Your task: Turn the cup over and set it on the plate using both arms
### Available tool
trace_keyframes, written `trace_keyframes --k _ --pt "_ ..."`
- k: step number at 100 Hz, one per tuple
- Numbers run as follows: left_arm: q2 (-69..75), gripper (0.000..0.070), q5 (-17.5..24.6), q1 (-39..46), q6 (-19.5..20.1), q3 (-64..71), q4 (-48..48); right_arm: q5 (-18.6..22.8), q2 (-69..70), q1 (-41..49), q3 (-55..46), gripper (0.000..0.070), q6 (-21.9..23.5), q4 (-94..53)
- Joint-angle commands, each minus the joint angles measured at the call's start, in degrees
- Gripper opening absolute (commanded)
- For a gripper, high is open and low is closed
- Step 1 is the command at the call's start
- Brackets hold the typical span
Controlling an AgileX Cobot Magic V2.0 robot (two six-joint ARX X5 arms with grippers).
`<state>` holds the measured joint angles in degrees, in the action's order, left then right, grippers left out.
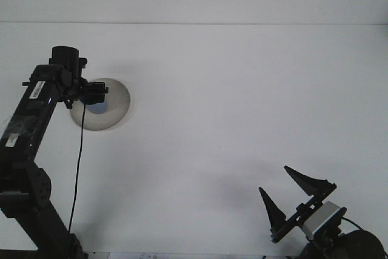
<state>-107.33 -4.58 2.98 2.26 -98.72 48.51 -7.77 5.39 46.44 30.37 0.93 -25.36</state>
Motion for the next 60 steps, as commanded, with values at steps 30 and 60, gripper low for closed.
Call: trace_keyframes --k 30,60 --pt "12.61 0.0545 0.98 0.11 -4.0 -6.82 3.5 -0.24 0.28 0.48 0.39 0.0547 0.61 0.48" --pt "37.22 0.0544 8.31 -4.31 -5.81 0.42 1.18 -0.26 0.28 0.48 0.39 0.0547 0.61 0.5"
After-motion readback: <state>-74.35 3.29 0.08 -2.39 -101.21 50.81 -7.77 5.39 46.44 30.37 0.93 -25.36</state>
